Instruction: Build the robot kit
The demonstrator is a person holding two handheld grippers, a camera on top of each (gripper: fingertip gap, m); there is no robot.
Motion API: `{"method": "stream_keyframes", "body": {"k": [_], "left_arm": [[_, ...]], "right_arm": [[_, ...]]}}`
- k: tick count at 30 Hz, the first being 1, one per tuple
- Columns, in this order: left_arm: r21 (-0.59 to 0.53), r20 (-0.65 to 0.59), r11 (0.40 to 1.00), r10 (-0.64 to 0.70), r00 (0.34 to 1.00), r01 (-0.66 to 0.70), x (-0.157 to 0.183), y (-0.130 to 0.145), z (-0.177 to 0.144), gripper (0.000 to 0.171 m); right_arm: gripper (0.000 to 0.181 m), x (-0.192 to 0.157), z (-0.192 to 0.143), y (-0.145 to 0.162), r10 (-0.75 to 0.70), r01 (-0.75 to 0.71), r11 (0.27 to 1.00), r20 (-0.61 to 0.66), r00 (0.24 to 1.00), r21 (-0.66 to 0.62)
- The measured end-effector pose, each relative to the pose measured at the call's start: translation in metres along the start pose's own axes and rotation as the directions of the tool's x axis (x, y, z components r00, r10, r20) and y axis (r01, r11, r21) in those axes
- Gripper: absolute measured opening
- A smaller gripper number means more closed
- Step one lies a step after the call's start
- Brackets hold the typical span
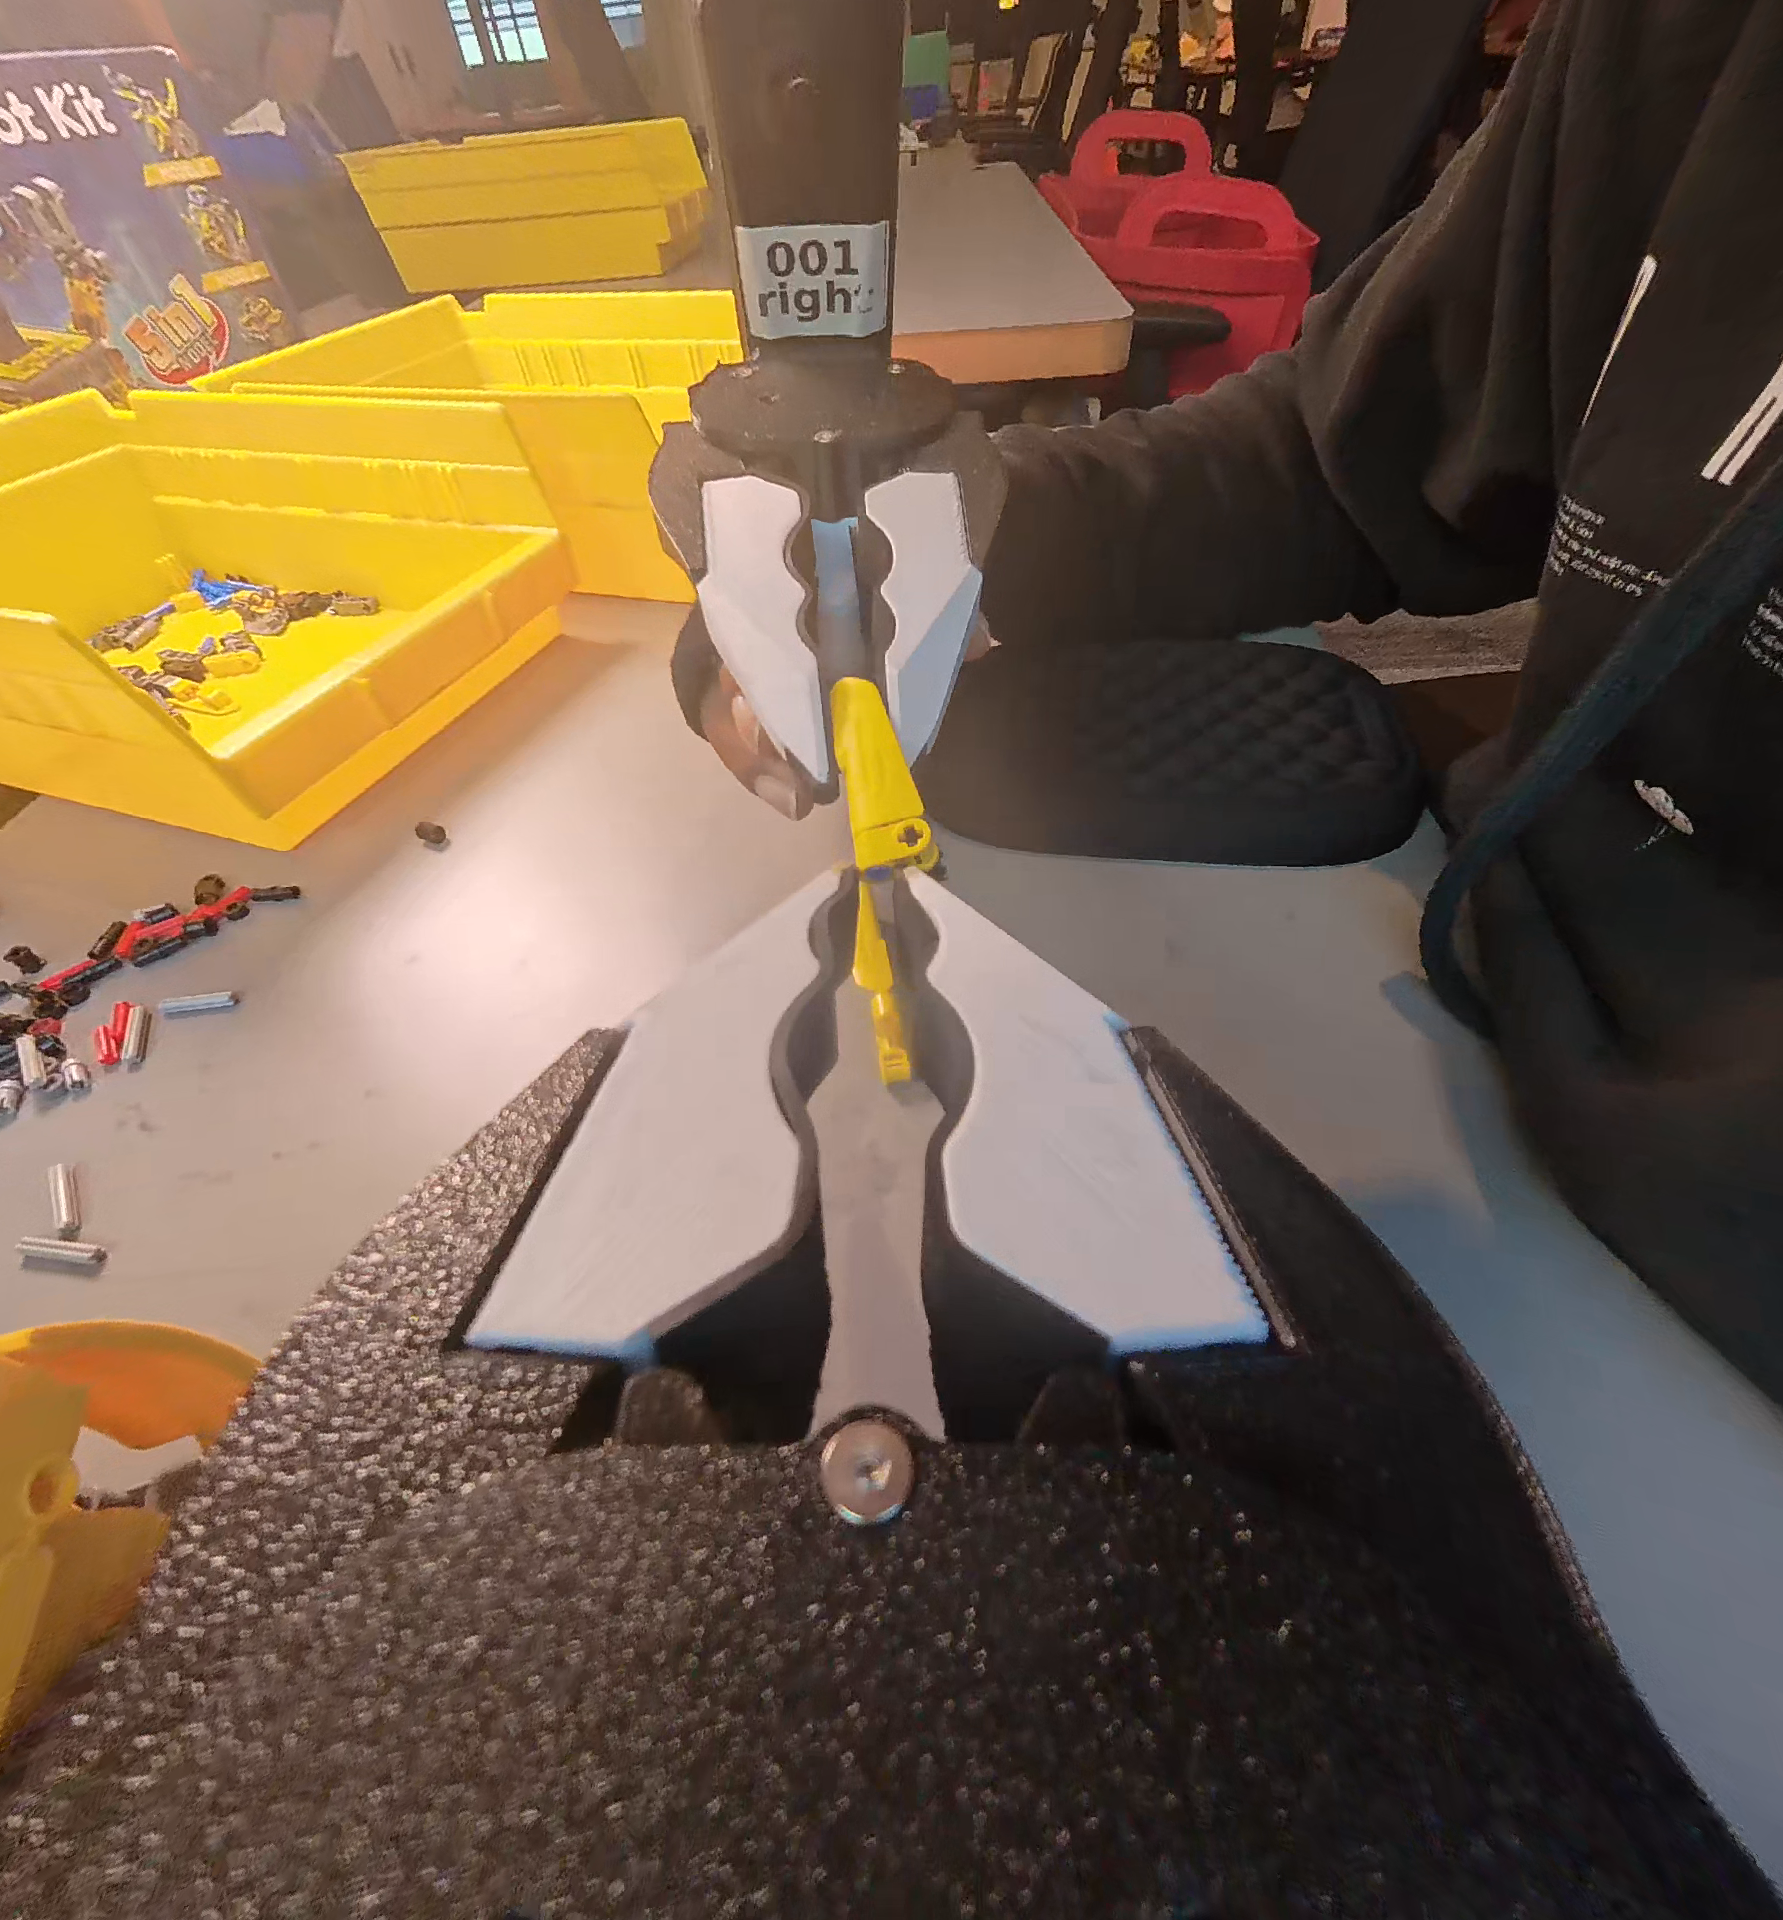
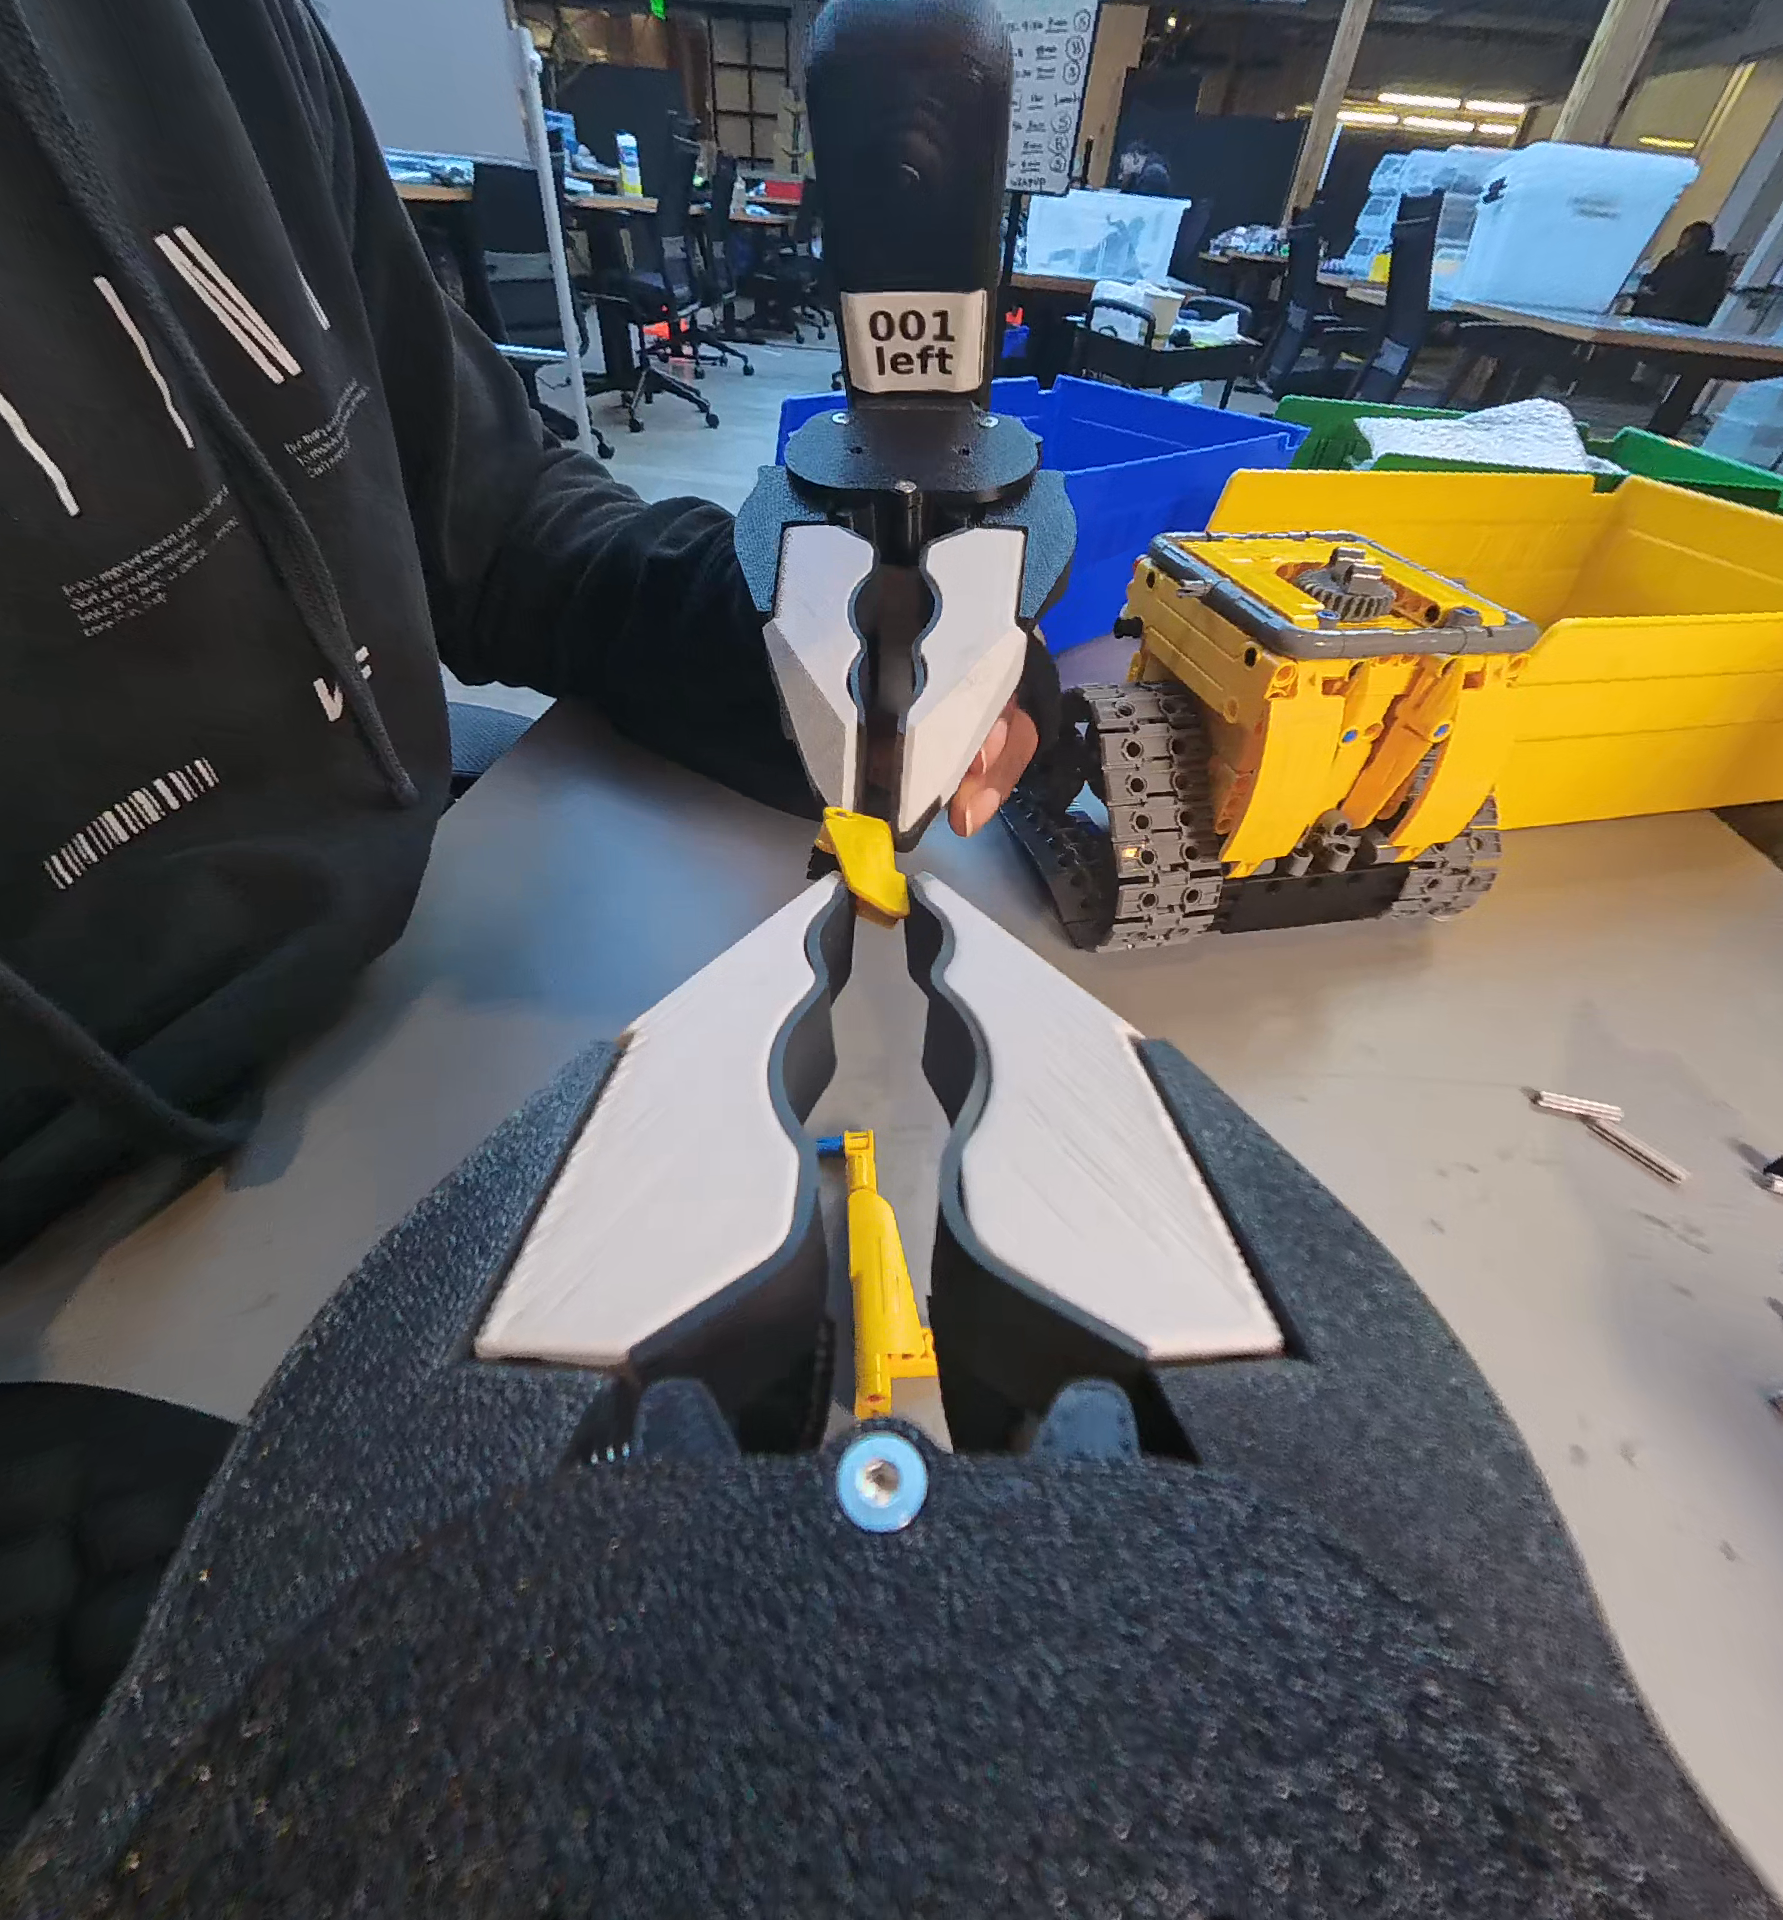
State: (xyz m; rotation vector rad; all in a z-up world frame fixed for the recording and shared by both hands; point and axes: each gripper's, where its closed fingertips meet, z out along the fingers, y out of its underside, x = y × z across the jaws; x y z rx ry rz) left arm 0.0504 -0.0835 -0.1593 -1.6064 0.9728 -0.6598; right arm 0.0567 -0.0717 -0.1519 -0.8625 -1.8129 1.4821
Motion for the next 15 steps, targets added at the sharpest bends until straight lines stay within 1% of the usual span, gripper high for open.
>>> {"method": "stream_keyframes", "body": {"k": [2, 6, 8, 11, 13, 15], "left_arm": [[0.006, -0.018, 1.0, -0.027, 0.999, 0.027, 0.001, 0.0, 0.001, 0.008], [0.021, -0.084, 0.993, -0.114, 0.99, 0.116, 0.007, -0.005, 0.004, 0.023], [0.029, -0.116, 0.986, -0.163, 0.98, 0.167, 0.009, -0.009, 0.008, 0.025], [0.052, -0.1, 0.978, -0.197, 0.975, 0.203, 0.002, -0.014, 0.01, 0.013], [0.056, -0.12, 0.972, -0.222, 0.968, 0.229, 0.003, -0.016, 0.011, 0.013], [0.059, -0.102, 0.971, -0.226, 0.969, 0.232, 0.001, -0.016, 0.012, 0.016]], "right_arm": [[0.009, 0.0, -0.001, -0.001, 0.003, -0.003, 1.0, 0.003, 1.0, 0.005], [0.009, 0.003, -0.007, -0.008, 0.012, -0.011, 0.999, -0.004, 1.0, 0.035], [0.009, 0.003, -0.008, -0.009, 0.001, -0.001, 0.999, -0.009, 1.0, 0.036], [0.009, 0.004, -0.011, -0.015, -0.006, 0.007, 0.998, -0.017, 1.0, 0.058], [0.009, 0.003, -0.012, -0.017, -0.018, 0.019, 0.998, -0.019, 1.0, 0.062], [0.009, 0.002, -0.013, -0.019, -0.024, 0.025, 0.997, -0.02, 1.0, 0.07]]}}
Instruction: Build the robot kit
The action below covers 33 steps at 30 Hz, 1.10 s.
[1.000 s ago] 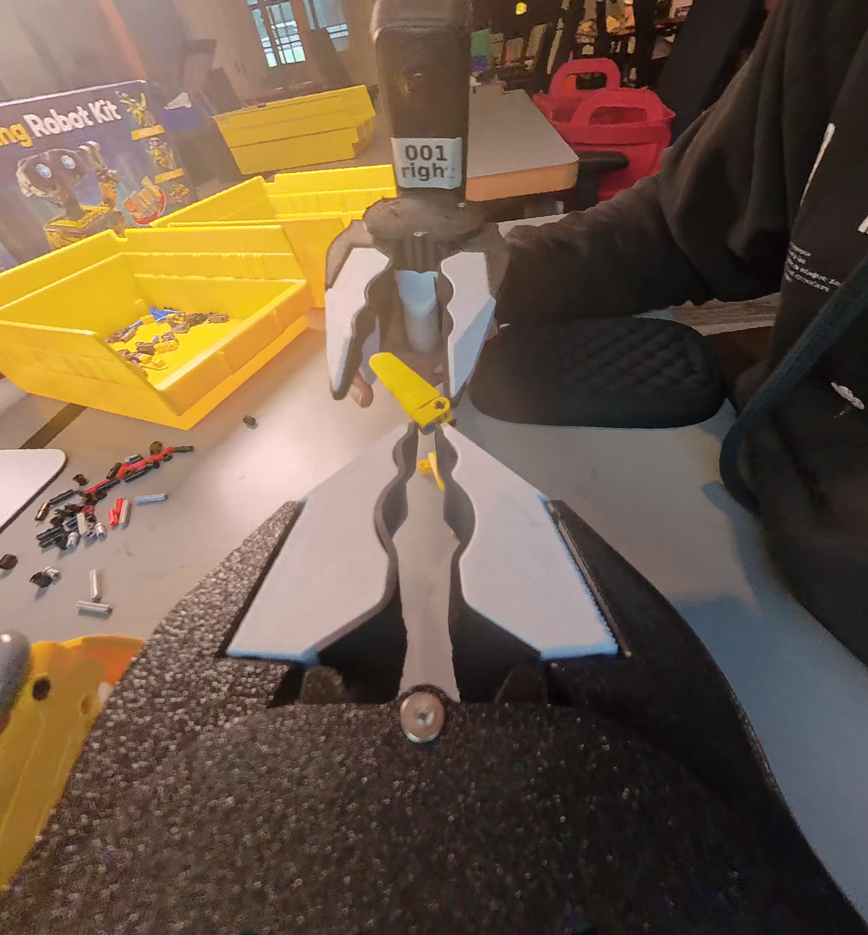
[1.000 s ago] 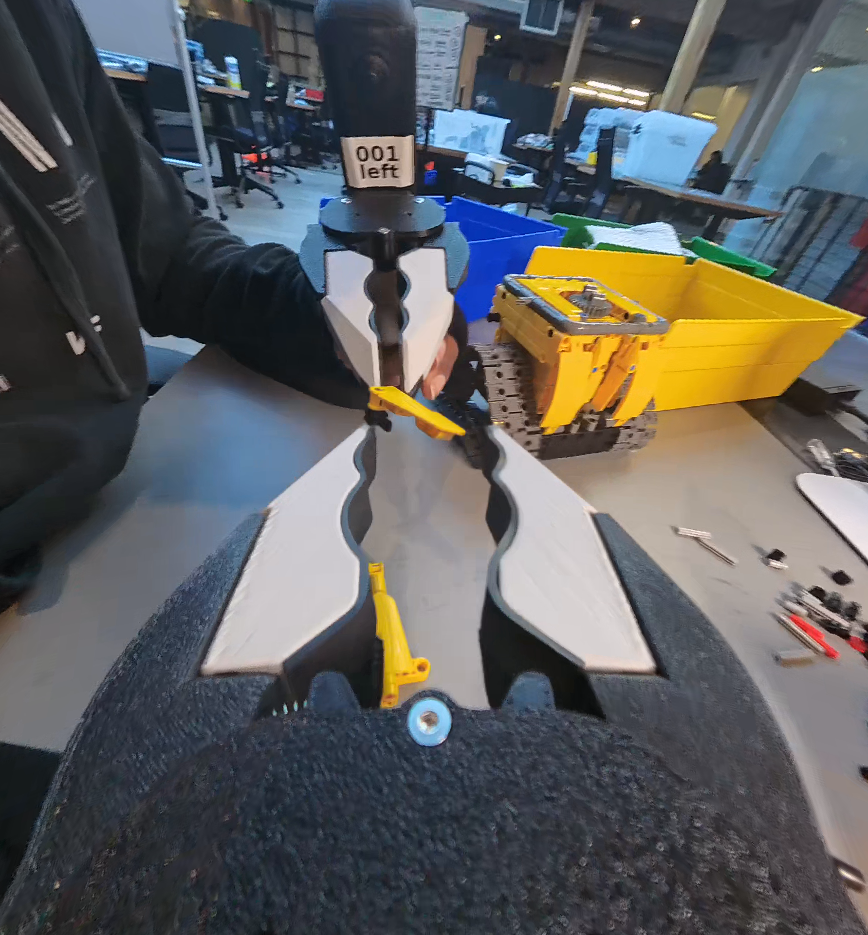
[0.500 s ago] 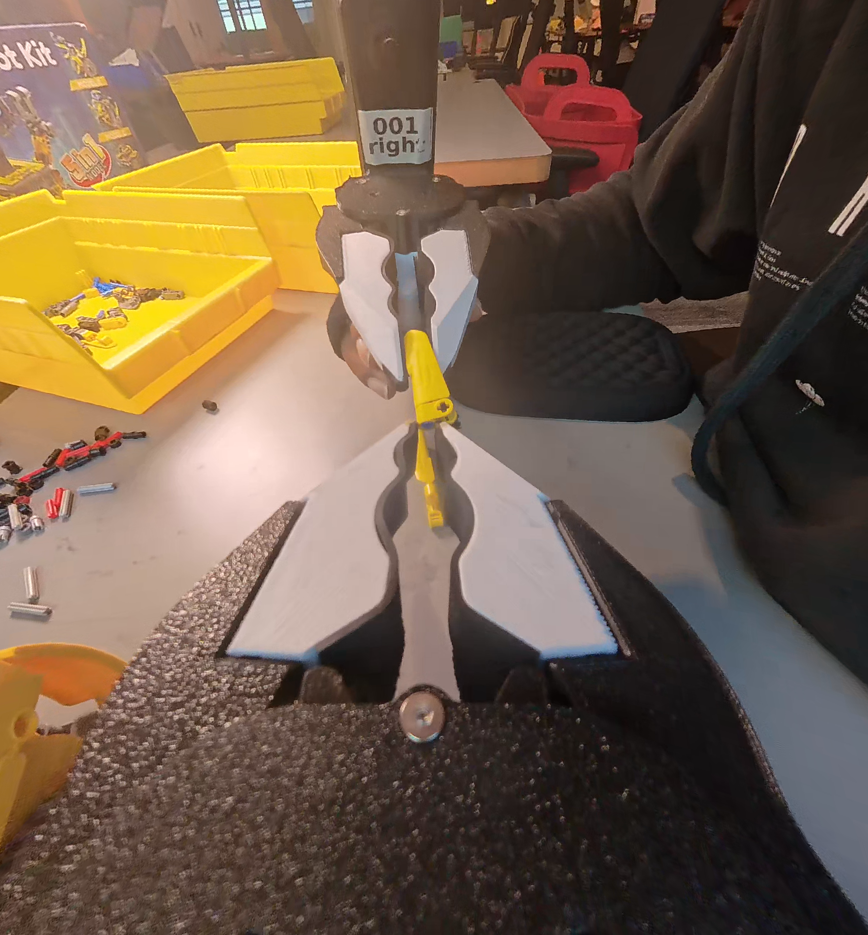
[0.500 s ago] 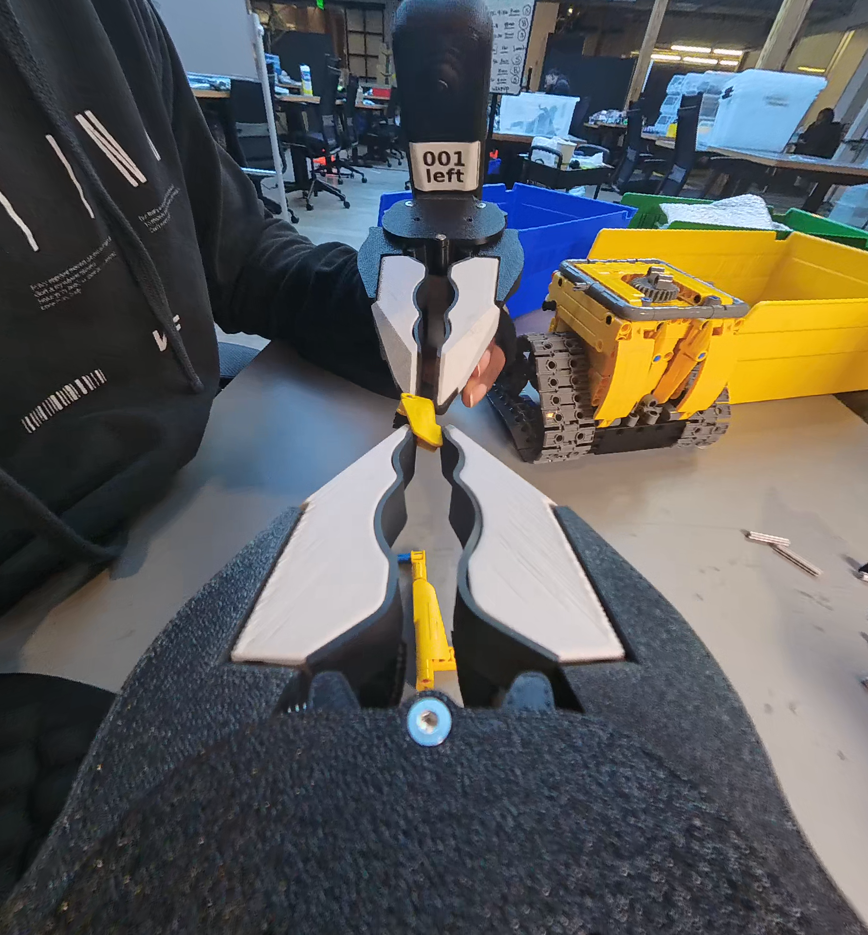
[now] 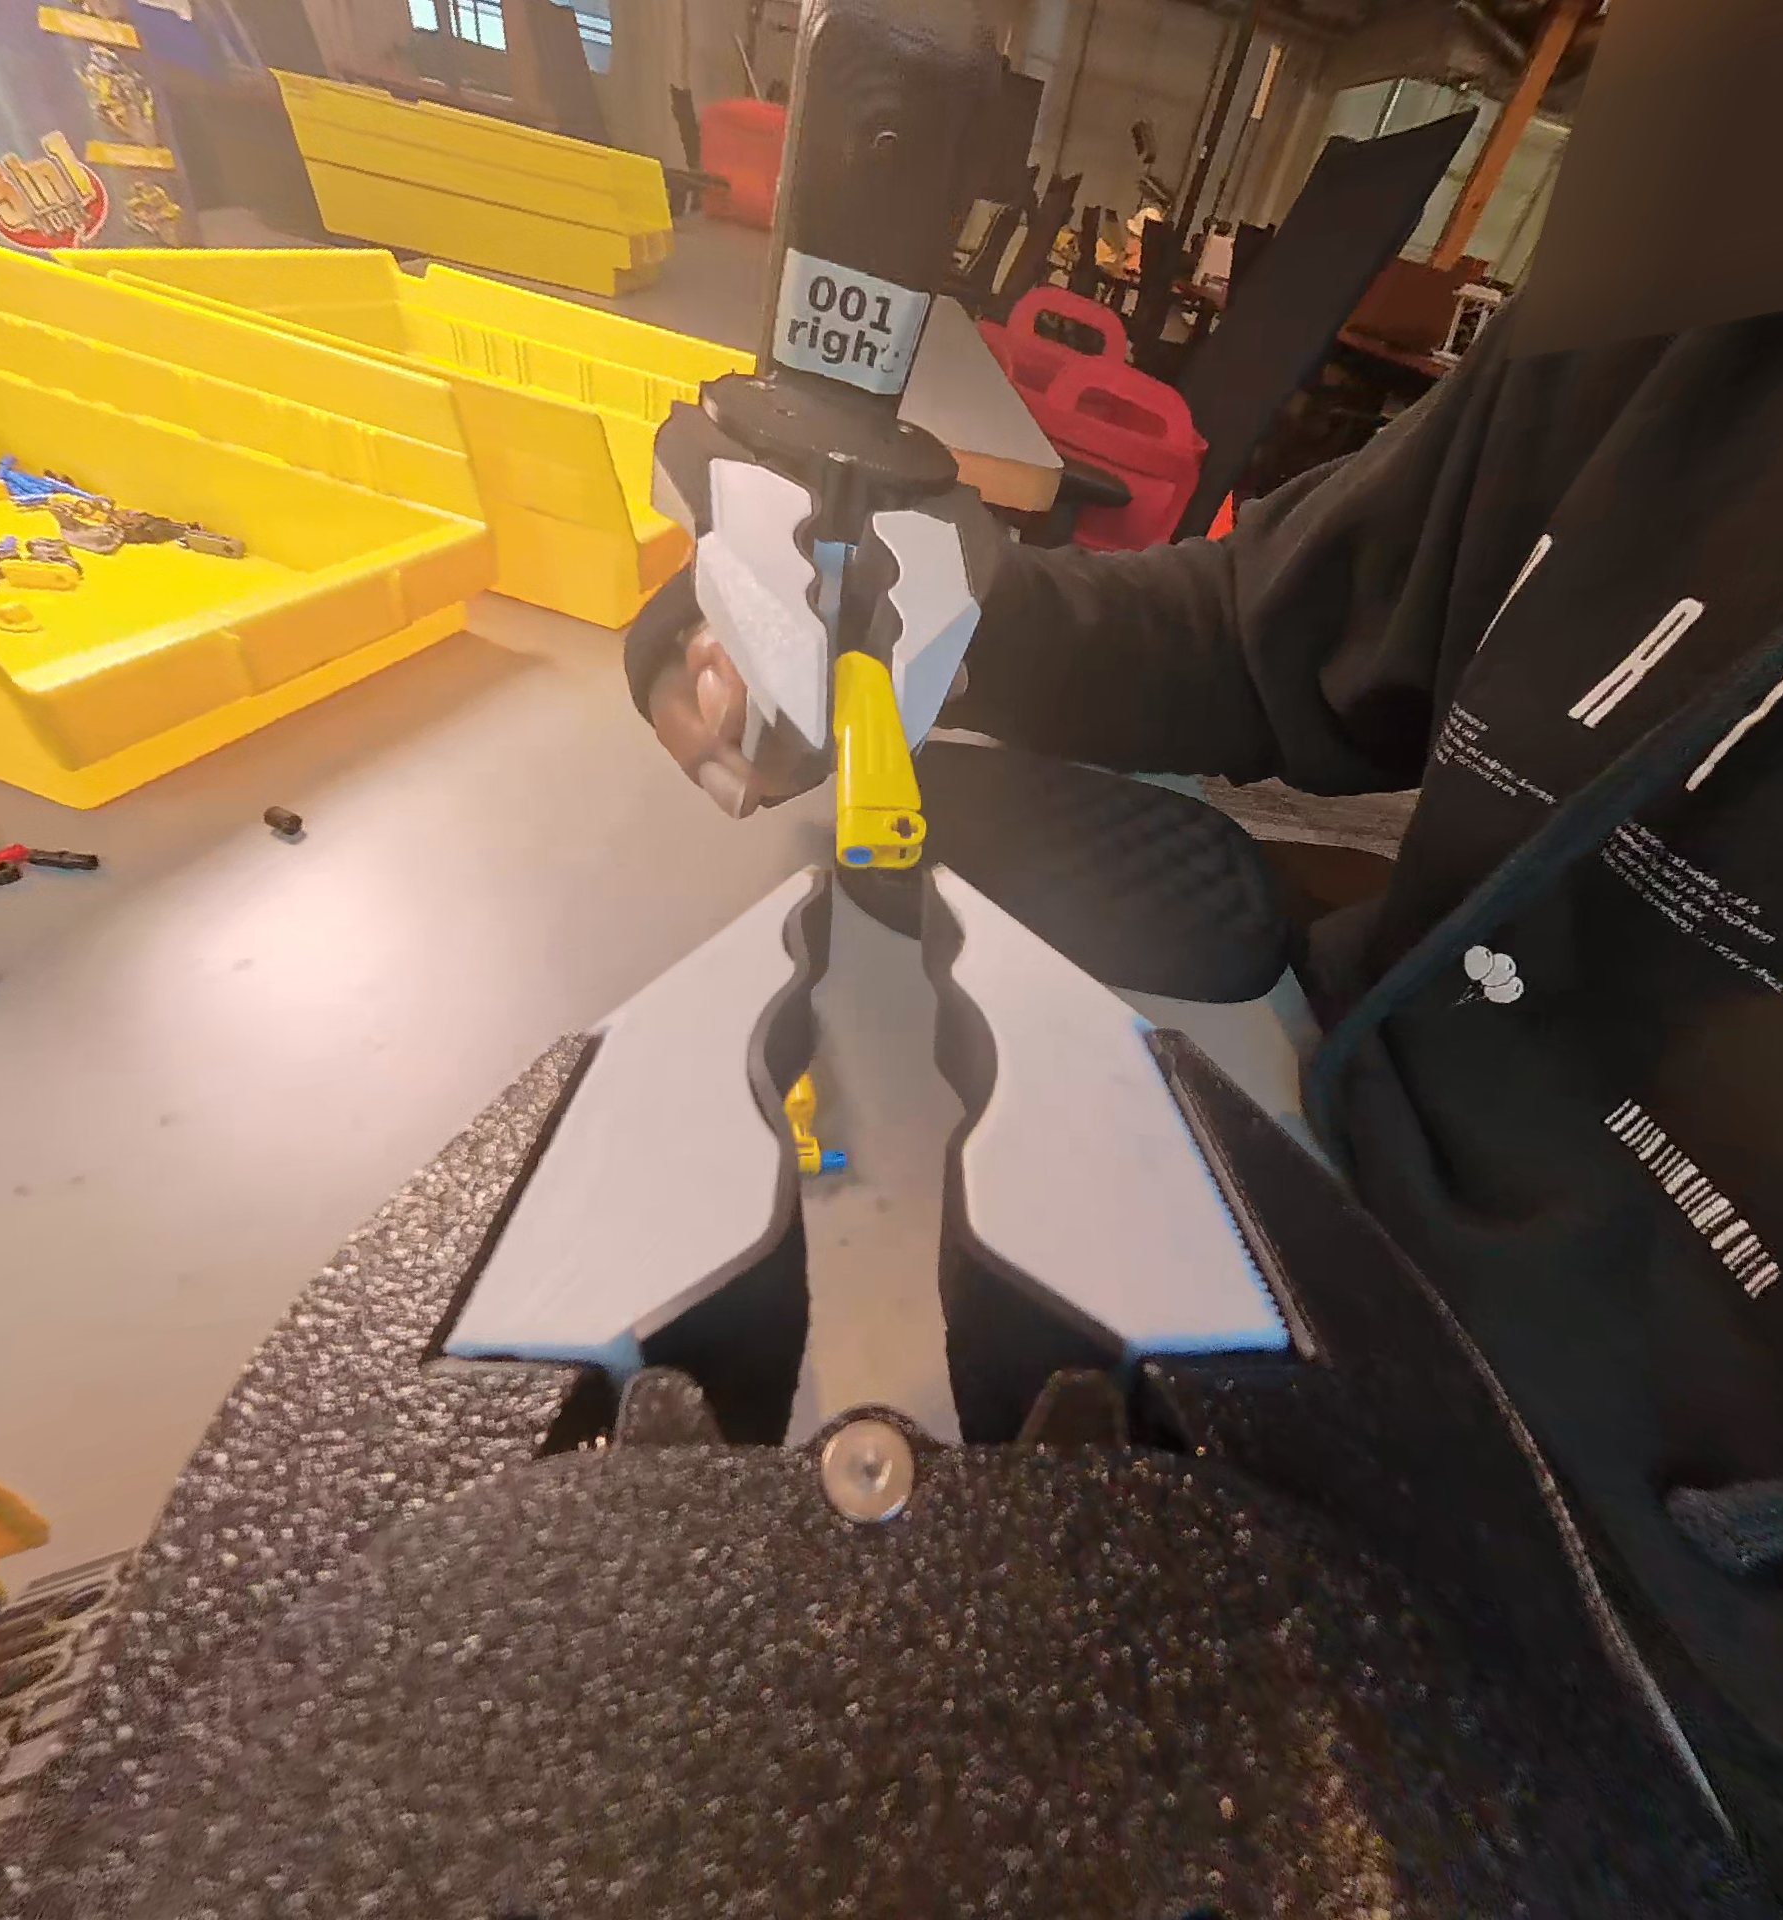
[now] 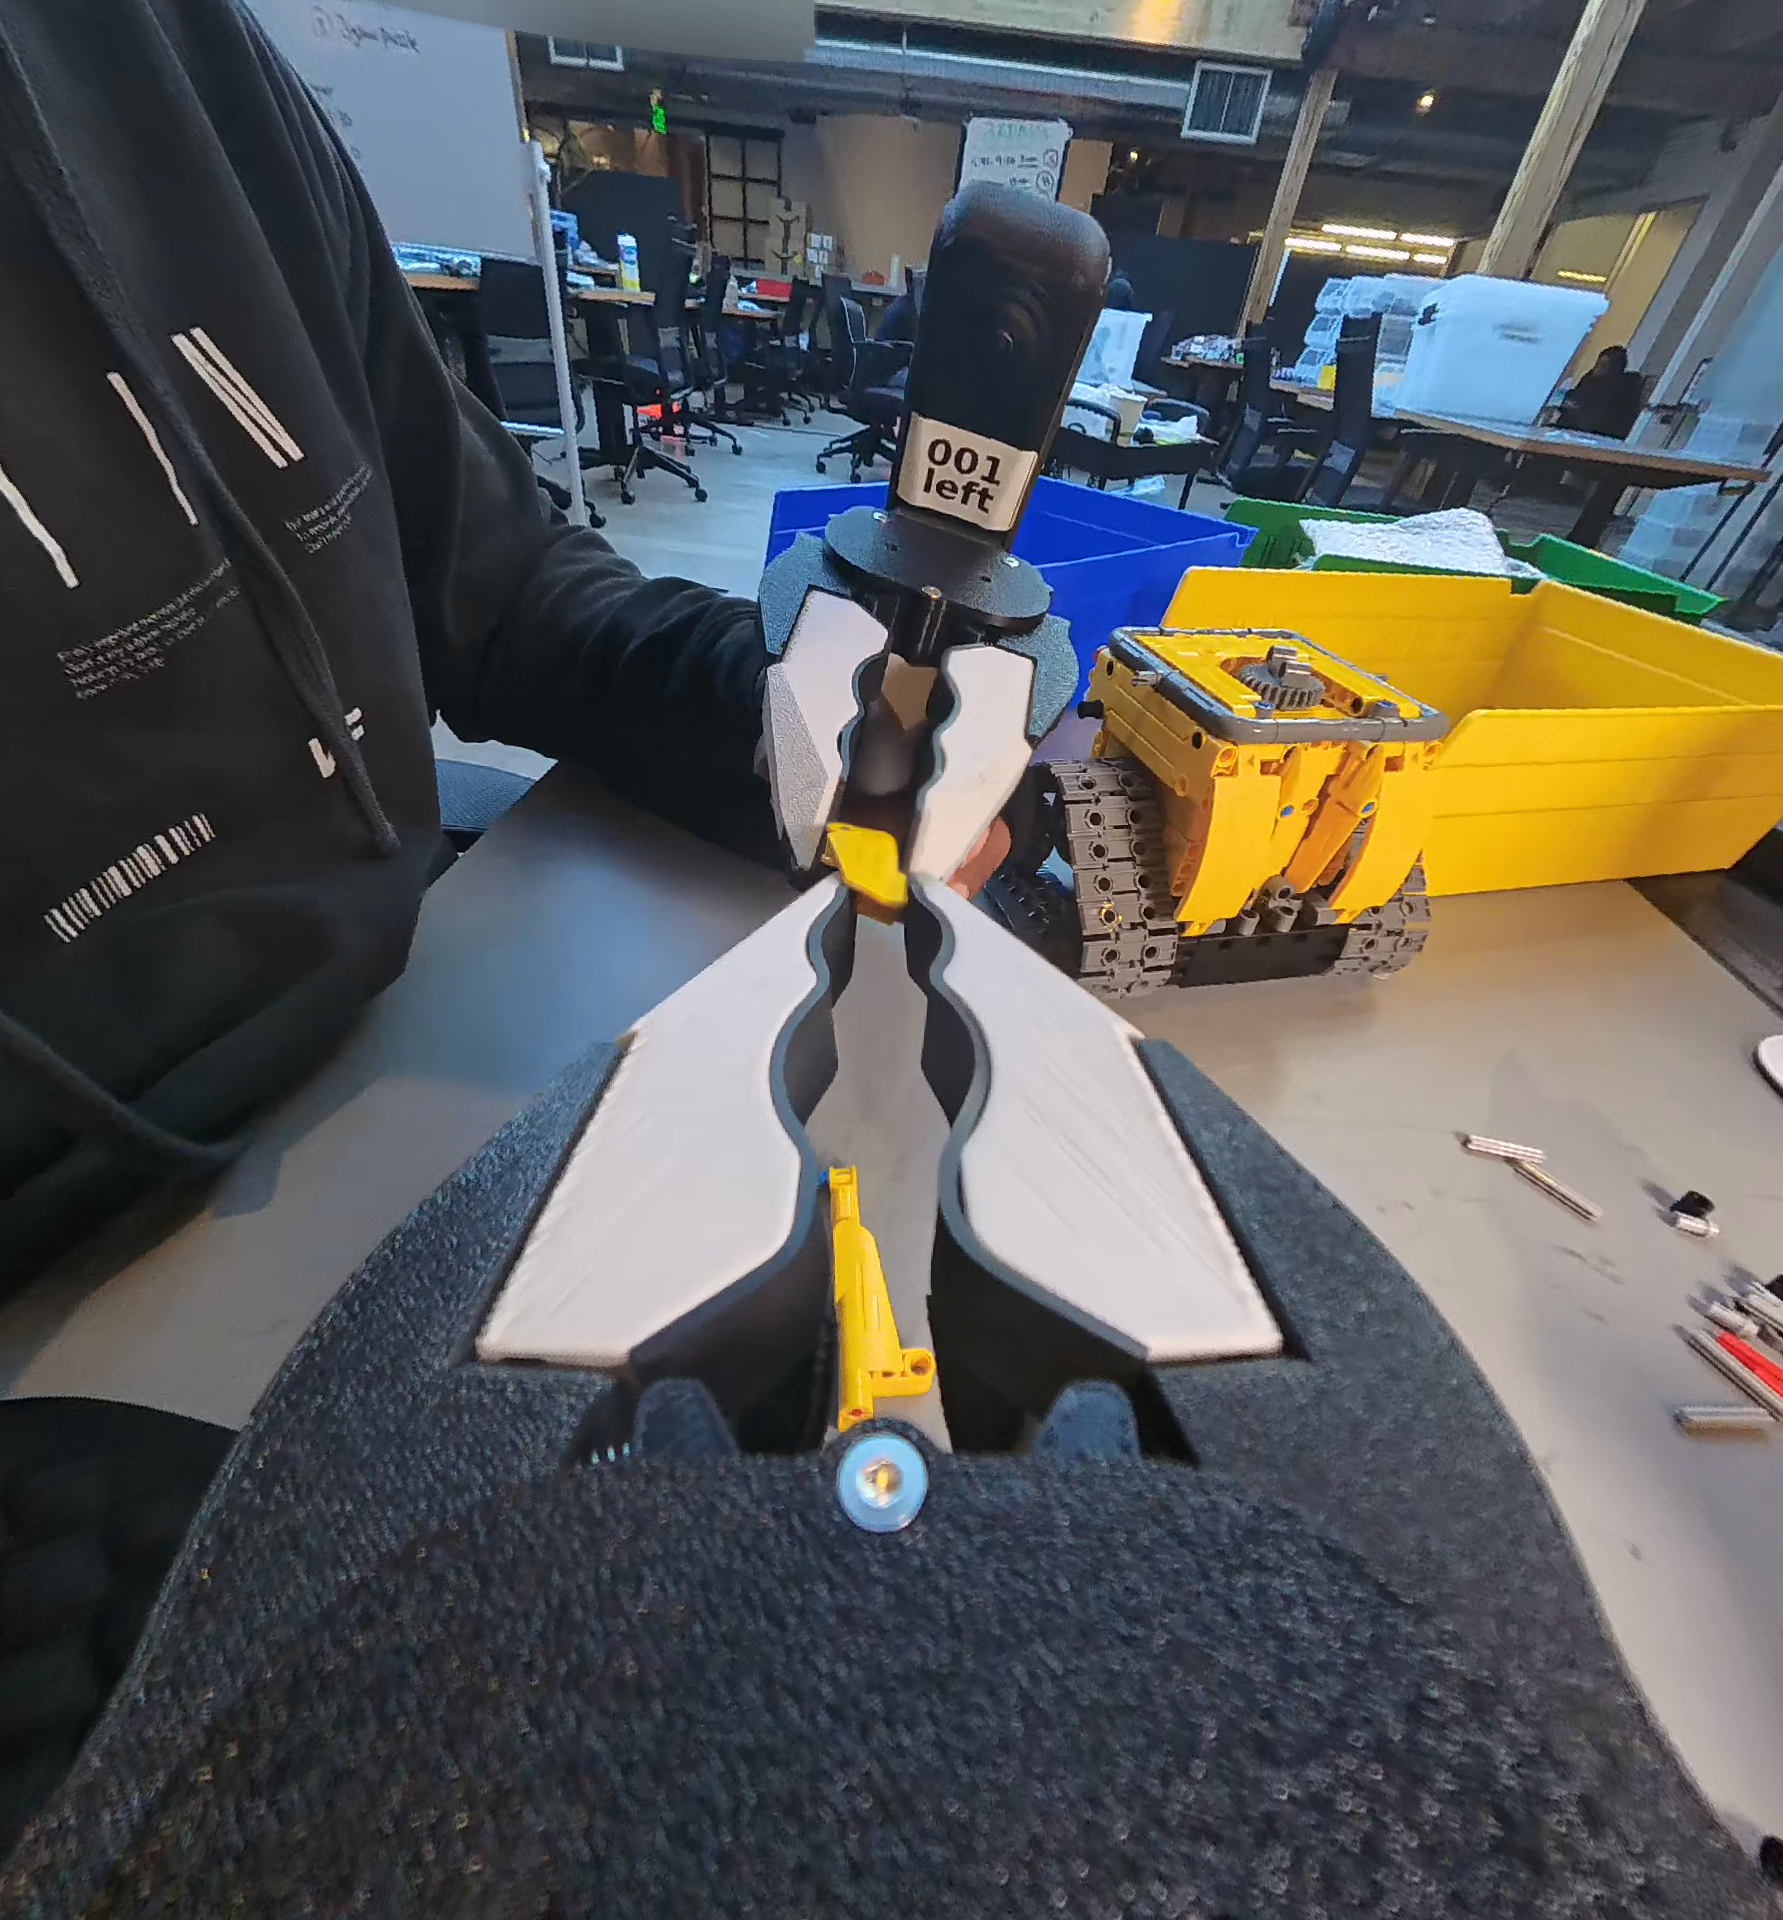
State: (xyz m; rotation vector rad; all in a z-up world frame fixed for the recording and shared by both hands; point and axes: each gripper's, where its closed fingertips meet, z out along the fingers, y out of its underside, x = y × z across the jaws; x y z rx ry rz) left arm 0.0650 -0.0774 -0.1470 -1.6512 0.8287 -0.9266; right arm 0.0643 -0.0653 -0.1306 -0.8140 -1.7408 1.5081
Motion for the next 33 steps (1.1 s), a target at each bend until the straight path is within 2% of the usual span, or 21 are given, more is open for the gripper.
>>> {"method": "stream_keyframes", "body": {"k": [3, 5, 13, 16, 19, 23, 26, 31, 33], "left_arm": [[0.025, -0.024, 0.999, -0.032, 0.999, 0.033, 0.003, -0.004, 0.0, 0.02], [0.021, -0.037, 0.999, -0.04, 0.999, 0.041, 0.004, -0.004, 0.001, 0.014], [-0.026, 0.018, 1.0, -0.008, 1.0, 0.008, -0.003, 0.002, 0.001, 0.013], [-0.1, 0.077, 0.995, 0.0, 0.997, 0.007, -0.012, 0.015, 0.001, 0.013], [-0.216, 0.143, 0.973, -0.052, 0.988, 0.082, -0.024, 0.038, 0.002, 0.013], [-0.292, 0.188, 0.946, -0.088, 0.978, 0.141, -0.03, 0.053, 0.004, 0.013], [-0.349, 0.208, 0.924, -0.086, 0.974, 0.156, -0.031, 0.064, 0.006, 0.013], [-0.386, 0.211, 0.906, -0.099, 0.973, 0.176, -0.032, 0.072, 0.008, 0.013], [-0.383, 0.212, 0.904, -0.112, 0.971, 0.188, -0.033, 0.072, 0.008, 0.012]], "right_arm": [[0.009, -0.001, 0.001, -0.001, -0.007, 0.007, 1.0, -0.002, 1.0, 0.007], [0.009, -0.002, 0.002, -0.002, -0.012, 0.012, 1.0, 0.0, 1.0, 0.01], [0.008, 0.002, 0.002, 0.004, -0.021, 0.02, 0.999, -0.026, 0.999, -0.025], [0.019, 0.009, 0.0, 0.019, -0.006, 0.002, 0.995, -0.046, 0.999, -0.1], [0.025, 0.017, -0.01, 0.04, 0.011, -0.023, 0.976, -0.056, 0.998, -0.218], [0.025, 0.011, -0.026, 0.078, 0.057, -0.056, 0.9, -0.013, 0.998, -0.432], [0.026, 0.001, -0.028, 0.1, 0.056, -0.035, 0.837, 0.022, 0.998, -0.546], [0.026, -0.008, -0.02, 0.117, 0.022, 0.018, 0.779, 0.056, 0.998, -0.627], [0.015, -0.011, -0.018, 0.115, 0.012, 0.034, 0.785, 0.07, 0.997, -0.618]]}}
